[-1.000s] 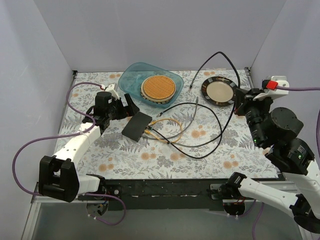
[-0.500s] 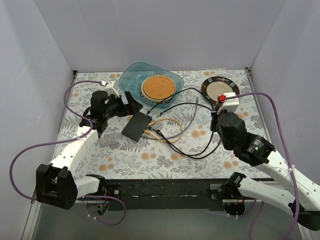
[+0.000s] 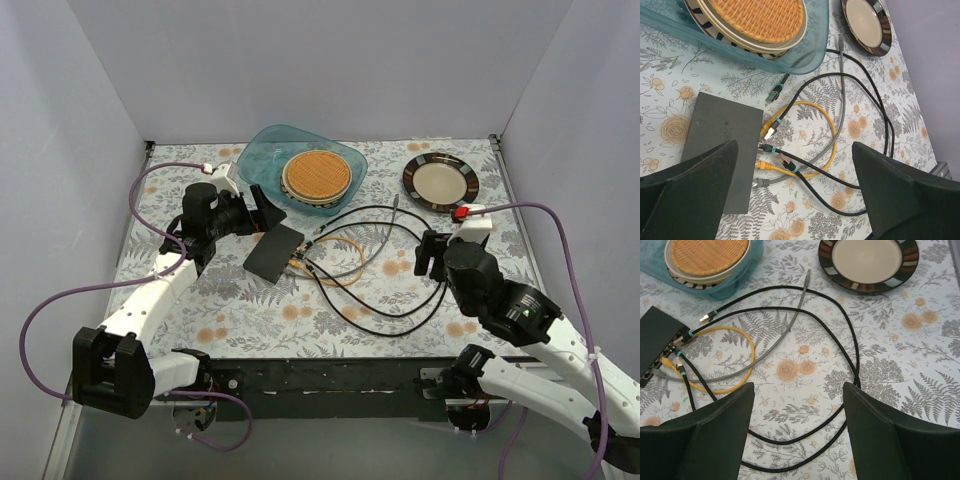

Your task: Insert the plug into the switch port

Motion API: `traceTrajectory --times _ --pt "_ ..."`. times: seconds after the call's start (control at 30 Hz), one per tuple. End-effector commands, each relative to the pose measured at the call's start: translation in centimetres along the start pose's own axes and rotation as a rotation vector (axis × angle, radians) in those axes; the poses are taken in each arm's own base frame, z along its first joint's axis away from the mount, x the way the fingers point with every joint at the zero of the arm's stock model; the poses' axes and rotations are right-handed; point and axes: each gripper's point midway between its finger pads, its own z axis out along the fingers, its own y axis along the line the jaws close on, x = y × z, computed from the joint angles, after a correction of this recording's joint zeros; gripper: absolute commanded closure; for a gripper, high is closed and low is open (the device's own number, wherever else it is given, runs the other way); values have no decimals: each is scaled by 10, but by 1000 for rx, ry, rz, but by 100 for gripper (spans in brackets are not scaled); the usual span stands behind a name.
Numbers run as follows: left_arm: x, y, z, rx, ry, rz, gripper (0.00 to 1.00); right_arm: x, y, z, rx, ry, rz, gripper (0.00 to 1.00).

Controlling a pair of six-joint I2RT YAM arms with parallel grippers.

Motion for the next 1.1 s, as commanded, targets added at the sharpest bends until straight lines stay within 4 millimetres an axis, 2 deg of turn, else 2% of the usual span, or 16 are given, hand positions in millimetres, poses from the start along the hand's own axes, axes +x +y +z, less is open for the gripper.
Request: traceTrajectory --times 0.0,0.13,0.17,0.2,0.23,0.27,0.33,0.37,0.43,0.6,0.63,0.67,0.73,0.77,0.83,1.07 --pt "0 0 -1 3 0 10 2 11 41 19 -134 48 -46 22" --pt "4 5 1 -12 12 5 2 45 92 40 -303 171 -134 23" --pt "5 6 2 -17 15 3 2 58 106 52 -336 198 -146 25" --pt "6 8 3 -22 19 2 2 68 120 53 -393 233 -148 30" --pt "6 11 4 -38 19 -3 2 67 134 57 -447 217 -146 34" --pt "8 13 5 -46 25 -7 2 83 143 63 -465 261 -163 37" --pt "11 19 7 -71 41 -20 2 88 163 66 -523 275 -160 38" --pt "11 22 8 -83 40 -22 2 99 169 71 -532 304 -176 40" --pt "14 26 10 -96 49 -30 2 100 188 71 -579 298 -181 40" --pt "16 29 12 -111 55 -33 2 120 223 83 -627 349 -213 41" --pt "14 29 11 -112 49 -32 2 122 227 86 -627 351 -219 41" --pt "15 30 11 -113 49 -30 2 135 229 93 -611 382 -237 41" --pt "15 29 11 -112 49 -30 2 138 236 100 -607 390 -254 41" --pt "15 29 11 -113 51 -29 2 149 237 106 -594 415 -271 41" --pt "14 28 11 -112 46 -29 2 151 241 113 -578 417 -282 41" --pt "11 28 9 -116 37 -18 2 180 240 134 -522 474 -322 48"
